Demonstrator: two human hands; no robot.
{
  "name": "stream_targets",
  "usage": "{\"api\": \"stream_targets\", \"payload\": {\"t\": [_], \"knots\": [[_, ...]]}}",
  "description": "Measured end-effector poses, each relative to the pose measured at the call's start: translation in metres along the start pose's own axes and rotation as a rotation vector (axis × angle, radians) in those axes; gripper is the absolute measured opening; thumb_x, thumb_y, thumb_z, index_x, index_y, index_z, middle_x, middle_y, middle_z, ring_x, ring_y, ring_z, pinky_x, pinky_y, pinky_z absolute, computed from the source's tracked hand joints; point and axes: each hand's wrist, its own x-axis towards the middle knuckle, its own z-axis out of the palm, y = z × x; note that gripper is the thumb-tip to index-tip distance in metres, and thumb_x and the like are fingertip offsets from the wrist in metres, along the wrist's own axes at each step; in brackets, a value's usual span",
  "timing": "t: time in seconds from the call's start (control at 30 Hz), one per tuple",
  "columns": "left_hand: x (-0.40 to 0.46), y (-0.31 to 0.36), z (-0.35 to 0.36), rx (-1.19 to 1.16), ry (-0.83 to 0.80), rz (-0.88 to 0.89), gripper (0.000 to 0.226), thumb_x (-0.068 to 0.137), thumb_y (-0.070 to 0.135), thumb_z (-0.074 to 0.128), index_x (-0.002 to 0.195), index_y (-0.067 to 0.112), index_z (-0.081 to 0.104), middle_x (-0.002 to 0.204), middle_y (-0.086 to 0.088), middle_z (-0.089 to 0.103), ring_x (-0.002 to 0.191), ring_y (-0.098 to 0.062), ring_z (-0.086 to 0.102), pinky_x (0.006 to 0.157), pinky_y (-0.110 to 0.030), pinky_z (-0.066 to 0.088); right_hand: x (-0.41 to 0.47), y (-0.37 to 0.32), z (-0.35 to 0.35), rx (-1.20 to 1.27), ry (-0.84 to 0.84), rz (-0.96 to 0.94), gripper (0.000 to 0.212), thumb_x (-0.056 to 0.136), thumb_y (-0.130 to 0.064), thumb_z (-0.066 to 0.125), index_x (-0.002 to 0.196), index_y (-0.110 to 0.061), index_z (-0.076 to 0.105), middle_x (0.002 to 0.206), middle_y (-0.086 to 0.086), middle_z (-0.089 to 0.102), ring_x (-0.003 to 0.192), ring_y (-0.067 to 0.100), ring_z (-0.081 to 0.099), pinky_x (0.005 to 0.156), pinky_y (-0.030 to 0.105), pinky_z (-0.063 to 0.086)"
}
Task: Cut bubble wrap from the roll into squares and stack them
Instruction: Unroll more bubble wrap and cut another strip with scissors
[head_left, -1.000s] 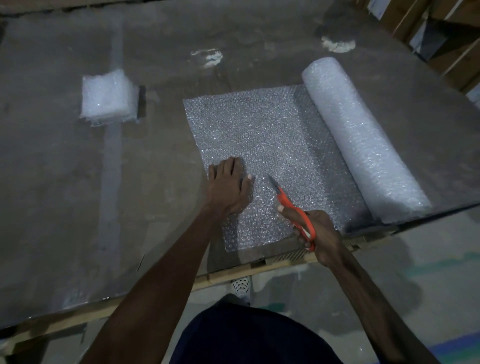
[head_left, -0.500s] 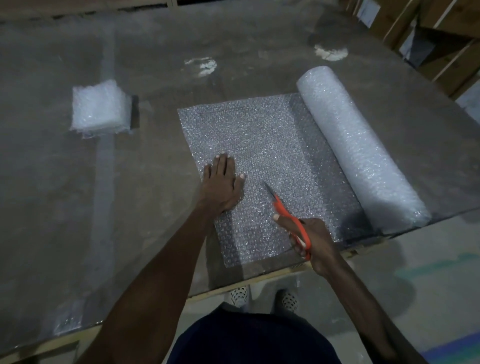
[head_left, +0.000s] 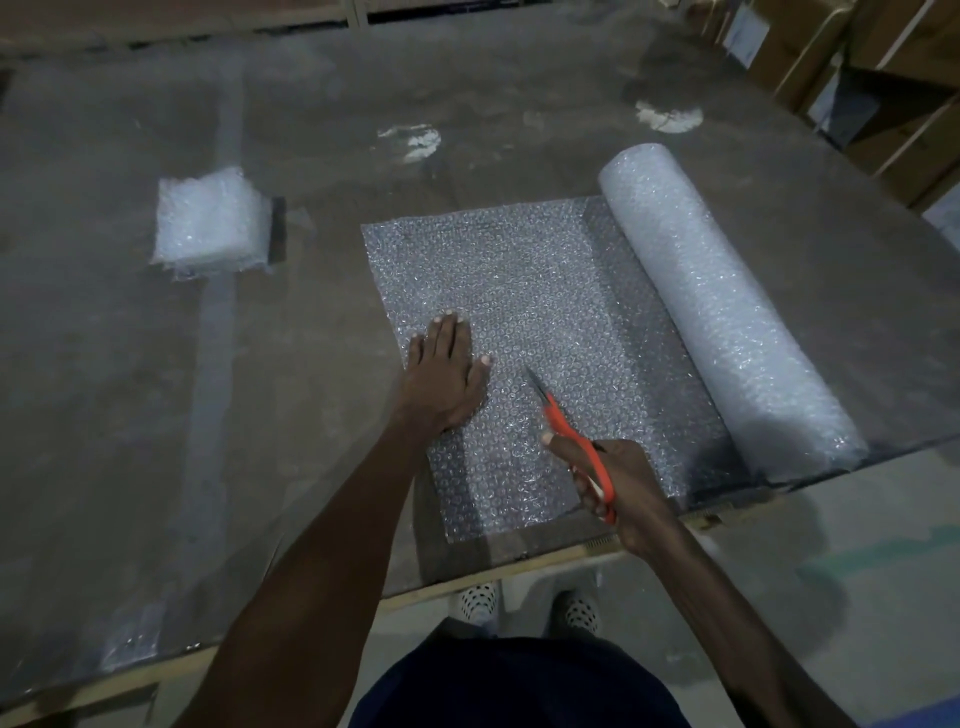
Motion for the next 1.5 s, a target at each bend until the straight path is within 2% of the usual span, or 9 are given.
{"api": "stream_targets", "payload": {"t": [0.5, 0.83, 1.0, 1.17, 1.3, 1.5], "knots": [[-0.001, 0.0, 0.0, 0.016, 0.013, -0.005, 0.073, 0.1, 0.051, 0.015, 0.159, 0.009, 0.014, 0.167, -0.011, 0.007, 0.154, -0.026, 0.002, 0.122, -0.045, -0.001, 0.011, -0.004, 0.003, -0.012, -0.003, -0.01, 0.036, 0.077, -0.029, 0.088, 0.062, -0.008, 0.062, 0.051, 0.008, 0.051, 0.036, 0.014, 0.038, 0.036, 0.019, 0.031], [-0.001, 0.0, 0.001, 0.014, 0.016, -0.003, 0.076, 0.098, 0.053, 0.011, 0.159, 0.009, 0.014, 0.167, -0.011, 0.006, 0.154, -0.026, 0.001, 0.123, -0.045, -0.001, 0.018, -0.009, 0.006, -0.023, -0.008, 0.012, 0.038, 0.075, -0.036, 0.088, 0.067, -0.008, 0.064, 0.052, 0.009, 0.052, 0.036, 0.015, 0.039, 0.04, 0.02, 0.03], [-0.003, 0.001, -0.001, 0.01, 0.012, -0.006, 0.075, 0.098, 0.053, 0.011, 0.159, 0.009, 0.013, 0.167, -0.01, 0.005, 0.154, -0.026, 0.001, 0.123, -0.045, -0.001, 0.021, -0.008, 0.005, -0.01, -0.013, 0.004, 0.04, 0.075, -0.035, 0.089, 0.06, -0.011, 0.061, 0.05, 0.007, 0.05, 0.036, 0.014, 0.037, 0.038, 0.019, 0.029], [-0.002, 0.002, -0.001, 0.009, 0.004, -0.011, 0.067, 0.106, 0.049, 0.019, 0.159, 0.009, 0.012, 0.167, -0.01, 0.003, 0.154, -0.025, -0.001, 0.123, -0.045, -0.002, 0.024, -0.013, 0.006, -0.014, -0.011, 0.002, 0.038, 0.074, -0.038, 0.089, 0.063, -0.01, 0.064, 0.051, 0.008, 0.052, 0.036, 0.013, 0.038, 0.037, 0.018, 0.028], [-0.002, 0.002, -0.002, 0.01, -0.002, -0.011, 0.075, 0.098, 0.053, 0.01, 0.159, 0.01, 0.011, 0.168, -0.009, 0.003, 0.154, -0.025, -0.001, 0.124, -0.045, -0.001, 0.026, -0.017, 0.009, -0.019, -0.018, -0.01, 0.038, 0.076, -0.036, 0.088, 0.061, -0.012, 0.063, 0.051, 0.007, 0.053, 0.037, 0.013, 0.04, 0.038, 0.018, 0.028], [-0.003, 0.003, -0.003, 0.018, 0.002, -0.008, 0.076, 0.097, 0.053, 0.01, 0.159, 0.009, 0.011, 0.167, -0.01, 0.003, 0.154, -0.025, -0.002, 0.124, -0.045, -0.002, 0.026, -0.018, 0.01, -0.021, -0.016, -0.015, 0.04, 0.079, -0.03, 0.086, 0.055, -0.014, 0.059, 0.047, 0.006, 0.05, 0.035, 0.012, 0.038, 0.036, 0.017, 0.028]]}}
